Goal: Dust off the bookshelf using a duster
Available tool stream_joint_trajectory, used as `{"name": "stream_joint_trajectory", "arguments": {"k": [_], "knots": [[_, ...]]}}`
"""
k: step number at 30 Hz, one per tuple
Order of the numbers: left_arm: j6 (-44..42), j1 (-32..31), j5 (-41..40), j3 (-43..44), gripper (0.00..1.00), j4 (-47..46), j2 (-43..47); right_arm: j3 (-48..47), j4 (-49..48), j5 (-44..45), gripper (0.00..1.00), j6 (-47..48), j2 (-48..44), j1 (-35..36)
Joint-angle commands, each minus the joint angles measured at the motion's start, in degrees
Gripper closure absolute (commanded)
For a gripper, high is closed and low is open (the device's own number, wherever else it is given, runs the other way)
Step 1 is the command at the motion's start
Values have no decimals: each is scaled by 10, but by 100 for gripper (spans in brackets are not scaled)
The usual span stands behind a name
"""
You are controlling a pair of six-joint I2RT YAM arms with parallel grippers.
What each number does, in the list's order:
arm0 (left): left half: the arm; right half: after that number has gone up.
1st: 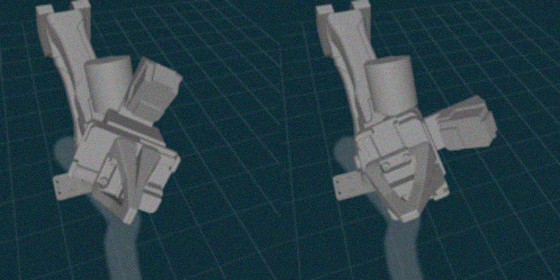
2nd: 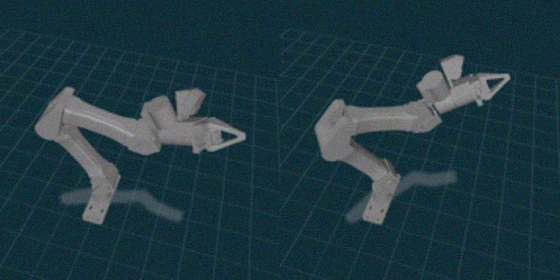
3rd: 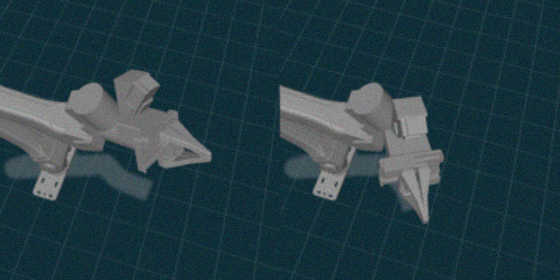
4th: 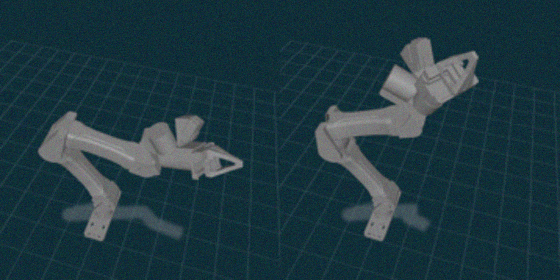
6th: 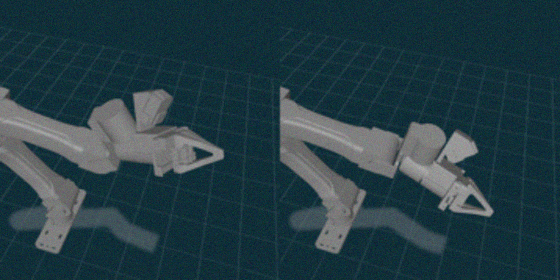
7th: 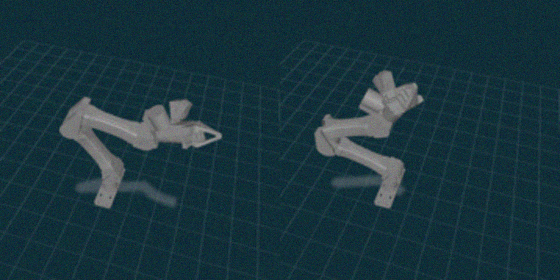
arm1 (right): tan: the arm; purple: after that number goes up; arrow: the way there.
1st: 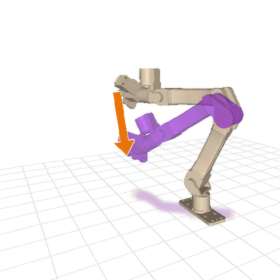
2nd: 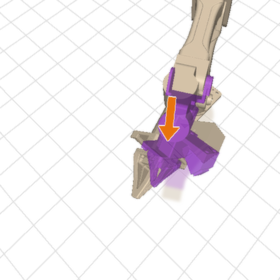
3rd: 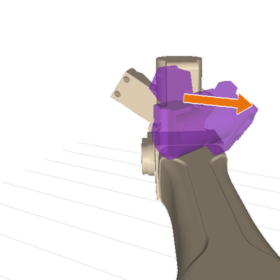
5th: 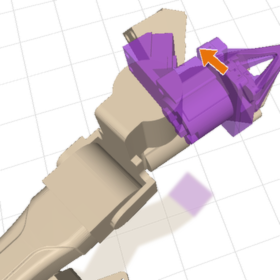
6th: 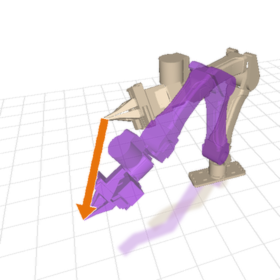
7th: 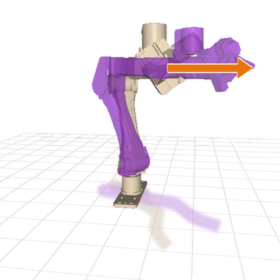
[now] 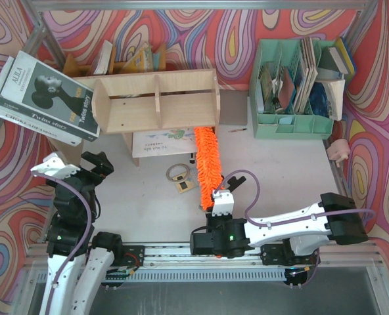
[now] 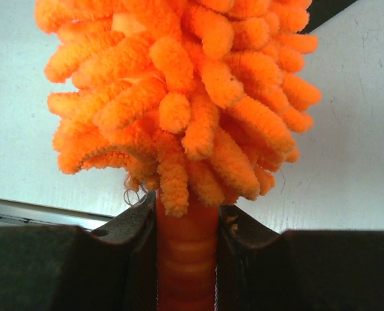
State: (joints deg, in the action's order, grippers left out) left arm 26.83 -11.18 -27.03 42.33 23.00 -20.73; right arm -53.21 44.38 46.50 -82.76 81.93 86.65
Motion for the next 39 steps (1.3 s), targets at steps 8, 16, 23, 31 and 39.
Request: {"name": "stream_joint_trajectory", "arguments": {"k": [8, 16, 23, 31, 39], "knots": [[1, 5, -2, -2, 1, -8, 5, 17, -2, 27, 100, -5, 10, -9], [2, 5, -1, -2, 2, -9, 3, -21, 7, 46, 100, 42, -19, -14], [2, 5, -2, -2, 1, -9, 4, -26, -40, -4, 100, 93, -35, -35], [2, 5, 0, -2, 1, -9, 3, 5, -60, -59, 100, 78, -21, -63], [2, 5, 1, -2, 2, -9, 3, -41, -78, -24, 100, 156, -39, -62]]}}
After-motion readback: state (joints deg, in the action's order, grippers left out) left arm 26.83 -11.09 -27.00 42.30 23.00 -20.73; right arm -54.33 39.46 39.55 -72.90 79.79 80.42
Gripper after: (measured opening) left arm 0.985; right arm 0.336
